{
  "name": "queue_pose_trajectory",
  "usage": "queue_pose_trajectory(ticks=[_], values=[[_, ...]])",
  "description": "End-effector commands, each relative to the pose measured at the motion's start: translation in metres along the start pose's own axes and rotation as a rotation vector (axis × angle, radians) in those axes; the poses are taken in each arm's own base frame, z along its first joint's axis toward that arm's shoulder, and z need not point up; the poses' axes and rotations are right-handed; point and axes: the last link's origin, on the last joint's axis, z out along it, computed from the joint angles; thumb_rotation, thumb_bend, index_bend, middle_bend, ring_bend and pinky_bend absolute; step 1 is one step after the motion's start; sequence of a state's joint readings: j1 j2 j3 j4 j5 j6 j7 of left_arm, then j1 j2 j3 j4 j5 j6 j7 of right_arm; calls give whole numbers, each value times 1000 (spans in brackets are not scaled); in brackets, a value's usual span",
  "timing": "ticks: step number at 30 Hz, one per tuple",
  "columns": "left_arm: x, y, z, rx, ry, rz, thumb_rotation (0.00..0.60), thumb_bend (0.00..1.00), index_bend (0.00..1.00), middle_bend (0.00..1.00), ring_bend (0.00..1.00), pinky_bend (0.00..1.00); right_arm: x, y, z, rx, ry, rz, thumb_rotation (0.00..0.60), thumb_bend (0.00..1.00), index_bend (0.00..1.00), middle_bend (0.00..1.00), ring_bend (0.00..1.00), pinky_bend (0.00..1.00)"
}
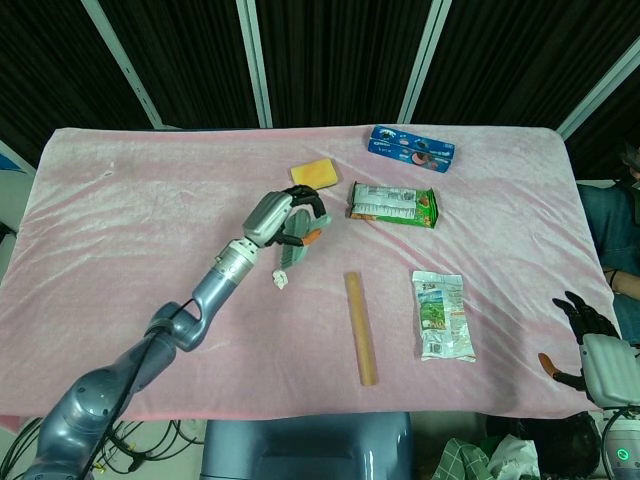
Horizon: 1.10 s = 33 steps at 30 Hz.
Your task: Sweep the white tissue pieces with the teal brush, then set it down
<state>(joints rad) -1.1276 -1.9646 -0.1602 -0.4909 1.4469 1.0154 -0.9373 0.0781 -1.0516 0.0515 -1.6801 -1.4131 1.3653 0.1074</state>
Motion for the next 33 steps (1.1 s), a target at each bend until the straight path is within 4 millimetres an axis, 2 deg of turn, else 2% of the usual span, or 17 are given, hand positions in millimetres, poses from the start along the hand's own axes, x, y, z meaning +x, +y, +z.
queue_pose_trajectory(ticks=[1,6,13,24,28,33], values=[[0,-17,-19,61,-51,-2,600,378,647,621,238,327,0,0,0,-1,-1,-3,600,197,166,70,126,174],[-4,-26,-28,124,-113,4,600,378,648,622,238,322,0,0,0,-3,0,-3,600,198,166,70,126,174],[-17,-19,-30,135,-174,10,600,378,649,623,238,320,0,0,1,-2,-4,-3,600,198,171,70,126,174],[-37,24,-9,30,-33,-79,600,378,652,625,240,329,-1,-1,0,1,-9,-2,600,197,174,70,126,174],[-34,38,2,-20,15,-31,600,378,655,628,249,339,-1,-1,1,2,-12,0,600,198,175,70,126,176],[-23,47,9,-44,87,-56,600,378,657,630,252,342,-1,0,0,2,-13,2,600,198,174,70,126,176]])
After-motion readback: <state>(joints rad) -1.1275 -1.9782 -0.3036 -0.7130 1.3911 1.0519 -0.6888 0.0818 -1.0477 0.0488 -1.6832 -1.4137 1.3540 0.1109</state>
